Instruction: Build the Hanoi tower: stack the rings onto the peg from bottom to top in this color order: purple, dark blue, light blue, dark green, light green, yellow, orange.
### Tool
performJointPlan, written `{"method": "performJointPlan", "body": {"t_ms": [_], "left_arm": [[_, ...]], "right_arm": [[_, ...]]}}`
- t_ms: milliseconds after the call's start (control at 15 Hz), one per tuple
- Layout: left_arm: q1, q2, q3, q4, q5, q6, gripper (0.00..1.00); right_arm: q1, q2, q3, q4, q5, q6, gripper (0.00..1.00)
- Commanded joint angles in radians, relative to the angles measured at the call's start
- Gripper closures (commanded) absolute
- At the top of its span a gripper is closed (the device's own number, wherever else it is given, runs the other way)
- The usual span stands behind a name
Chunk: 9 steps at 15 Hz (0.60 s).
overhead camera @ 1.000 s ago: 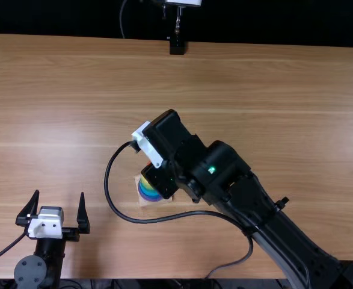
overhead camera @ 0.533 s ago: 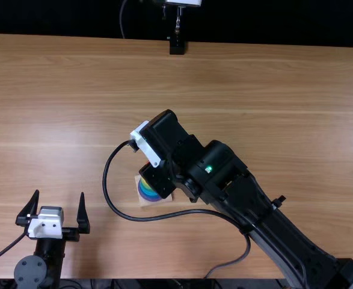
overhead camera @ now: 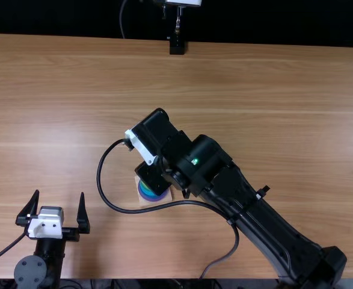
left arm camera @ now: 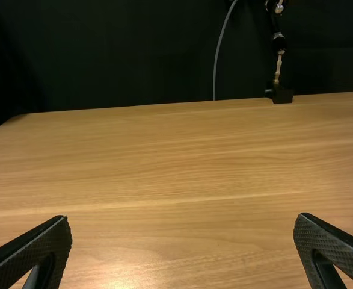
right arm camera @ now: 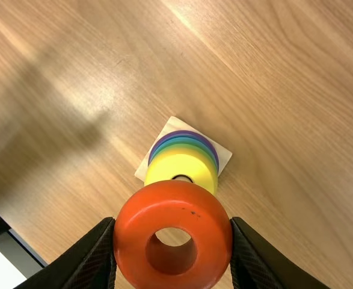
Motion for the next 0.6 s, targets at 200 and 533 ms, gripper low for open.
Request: {"method": "performJointPlan", "body": {"t_ms": [200,533], "left_arm": [[0.005,-0.012,-0.014,-0.051,-0.002,0.010,0.00],[0.005,-0.012,-0.014,-0.051,-0.002,0.010,0.00]], "right_arm": [[-0.001,0.059,-0.002,0.001,-0.010,0.008,1.00],[-0.003,0.062,0.004,0.003,-0.008,0.008,0.95]]}}
